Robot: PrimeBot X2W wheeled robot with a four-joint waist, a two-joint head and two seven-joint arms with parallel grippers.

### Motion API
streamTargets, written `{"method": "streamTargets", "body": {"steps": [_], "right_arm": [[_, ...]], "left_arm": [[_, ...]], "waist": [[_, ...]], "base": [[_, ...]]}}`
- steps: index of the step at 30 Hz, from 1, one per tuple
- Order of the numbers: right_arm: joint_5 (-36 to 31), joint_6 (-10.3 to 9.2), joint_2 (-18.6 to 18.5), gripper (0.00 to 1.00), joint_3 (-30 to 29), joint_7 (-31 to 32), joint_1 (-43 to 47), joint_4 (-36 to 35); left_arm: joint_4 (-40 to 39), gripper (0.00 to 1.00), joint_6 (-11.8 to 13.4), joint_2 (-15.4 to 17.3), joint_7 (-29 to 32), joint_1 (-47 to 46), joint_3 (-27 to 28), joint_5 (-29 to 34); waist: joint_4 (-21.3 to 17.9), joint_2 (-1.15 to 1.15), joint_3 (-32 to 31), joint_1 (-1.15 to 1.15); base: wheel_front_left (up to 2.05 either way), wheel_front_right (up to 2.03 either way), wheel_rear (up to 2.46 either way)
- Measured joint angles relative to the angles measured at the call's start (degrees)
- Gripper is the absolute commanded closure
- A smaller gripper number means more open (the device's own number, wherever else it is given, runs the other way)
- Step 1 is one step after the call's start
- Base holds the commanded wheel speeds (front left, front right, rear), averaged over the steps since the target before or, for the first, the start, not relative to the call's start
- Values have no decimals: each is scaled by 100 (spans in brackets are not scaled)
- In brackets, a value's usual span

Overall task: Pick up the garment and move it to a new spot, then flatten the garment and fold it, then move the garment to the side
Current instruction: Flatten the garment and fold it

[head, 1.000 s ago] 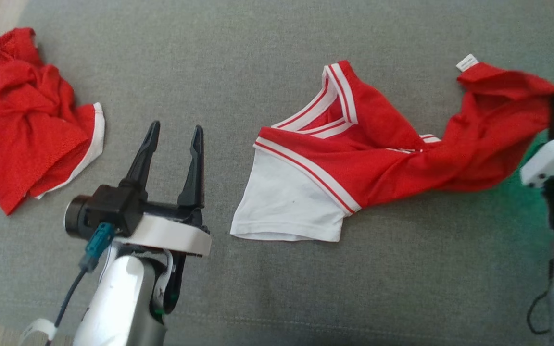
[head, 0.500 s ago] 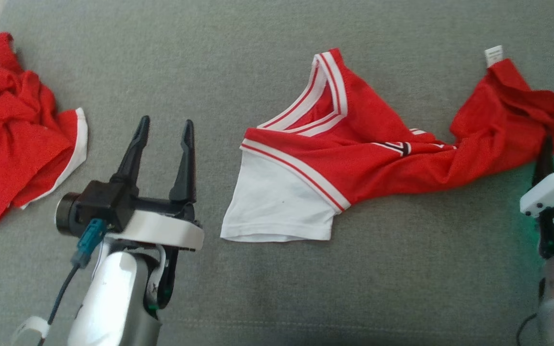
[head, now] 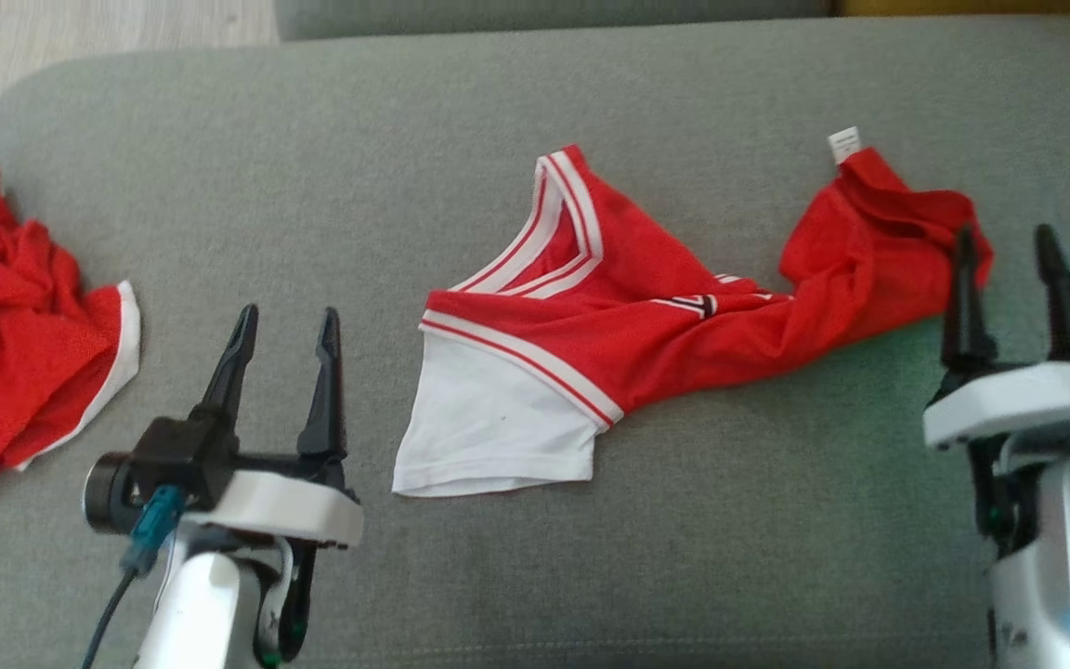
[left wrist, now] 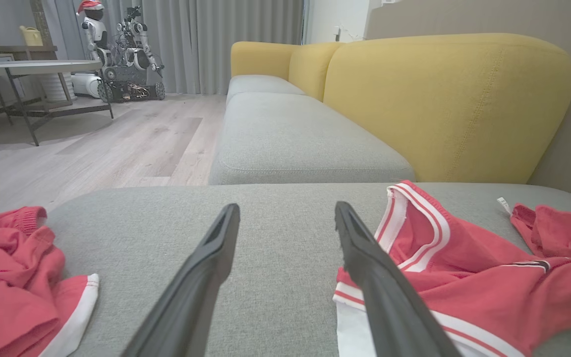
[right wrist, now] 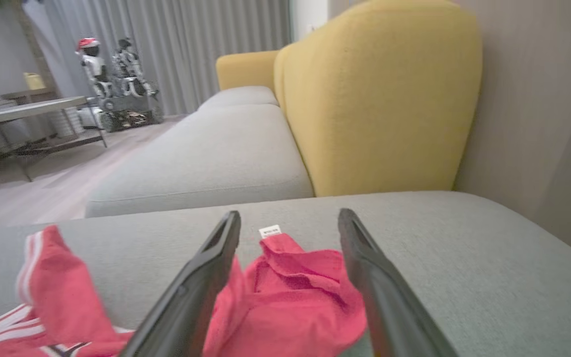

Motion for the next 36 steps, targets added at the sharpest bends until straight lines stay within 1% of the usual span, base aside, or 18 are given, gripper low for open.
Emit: {"method": "streamTargets", "body": {"steps": [6, 7, 12, 16, 20, 30, 36], "right_arm": [[0, 0, 78, 0, 601, 444, 873, -1076], [0, 0, 78, 0, 601, 444, 873, -1076], [-86, 0, 109, 0, 862, 733, 1406, -1661], [-88, 0, 110, 0, 939, 876, 1596, -1927], [-87, 0, 113, 0, 957, 970, 1629, -2047], [-85, 0, 114, 0, 948, 1023, 1629, -2068], [18, 0, 116, 0, 866, 1073, 1592, -1887]], "left_arm": [[56, 0, 46, 38, 0, 192, 26, 0], [56, 0, 46, 38, 0, 192, 26, 0], [91, 0, 60, 80, 0, 328, 33, -1], [107, 0, 96, 97, 0, 377, 34, -1], [132, 0, 101, 118, 0, 377, 32, -1], [149, 0, 144, 122, 0, 374, -3, -2], [140, 0, 142, 124, 0, 349, -127, -2]], "waist": [[-123, 0, -221, 0], [-123, 0, -221, 0], [-202, 0, -327, 0], [-246, 0, -361, 0], [-260, 0, -363, 0], [-213, 0, -349, 0], [-81, 0, -255, 0]], "base": [[0, 0, 0], [0, 0, 0], [0, 0, 0], [0, 0, 0], [0, 0, 0], [0, 0, 0], [0, 0, 0]]}}
